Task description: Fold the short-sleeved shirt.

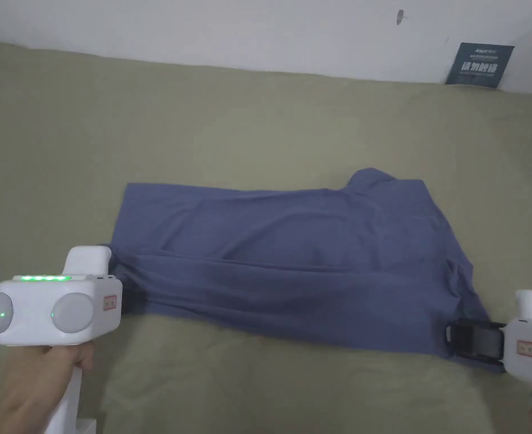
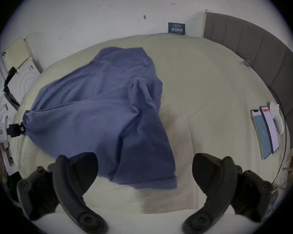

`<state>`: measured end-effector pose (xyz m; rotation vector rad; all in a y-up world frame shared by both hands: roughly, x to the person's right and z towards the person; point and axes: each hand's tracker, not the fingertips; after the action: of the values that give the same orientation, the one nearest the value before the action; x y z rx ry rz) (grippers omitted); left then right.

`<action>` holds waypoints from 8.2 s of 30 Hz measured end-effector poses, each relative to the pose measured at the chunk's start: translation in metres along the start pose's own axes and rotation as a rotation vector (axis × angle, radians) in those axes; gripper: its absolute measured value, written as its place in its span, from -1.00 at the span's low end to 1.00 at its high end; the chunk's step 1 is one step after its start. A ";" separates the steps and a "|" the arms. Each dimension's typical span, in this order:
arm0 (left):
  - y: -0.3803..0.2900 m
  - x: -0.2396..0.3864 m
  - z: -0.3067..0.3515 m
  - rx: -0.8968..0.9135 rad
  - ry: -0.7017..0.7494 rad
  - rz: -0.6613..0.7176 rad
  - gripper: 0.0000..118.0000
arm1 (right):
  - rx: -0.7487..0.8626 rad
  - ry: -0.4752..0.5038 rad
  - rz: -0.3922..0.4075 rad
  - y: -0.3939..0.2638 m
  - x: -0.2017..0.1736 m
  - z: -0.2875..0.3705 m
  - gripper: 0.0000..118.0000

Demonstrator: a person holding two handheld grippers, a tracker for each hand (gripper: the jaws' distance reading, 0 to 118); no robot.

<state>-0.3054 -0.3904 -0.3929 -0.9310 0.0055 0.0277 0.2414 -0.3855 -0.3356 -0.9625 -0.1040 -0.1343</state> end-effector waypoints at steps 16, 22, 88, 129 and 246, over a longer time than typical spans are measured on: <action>-0.003 0.002 0.039 0.025 -0.003 -0.020 -0.84 | 0.031 0.034 0.007 -0.008 -0.013 0.034 -0.80; -0.023 -0.017 0.066 0.020 0.006 -0.022 -0.84 | 0.033 0.072 0.018 -0.037 -0.019 0.061 -0.80; 0.121 -0.033 -0.063 -0.024 0.036 -0.027 -0.94 | 0.009 -0.037 0.059 0.140 -0.032 -0.072 -0.84; -0.062 -0.083 0.089 0.039 -0.005 0.006 1.00 | 0.091 0.037 -0.048 -0.092 -0.023 0.095 -0.34; -0.027 0.056 0.008 -0.325 -0.739 0.229 -1.00 | 0.552 0.109 0.146 -0.066 -0.204 0.125 -0.81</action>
<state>-0.2484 -0.3986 -0.3672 -1.1947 -0.5918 0.5978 0.0260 -0.3065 -0.2412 -0.4082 0.0308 -0.0186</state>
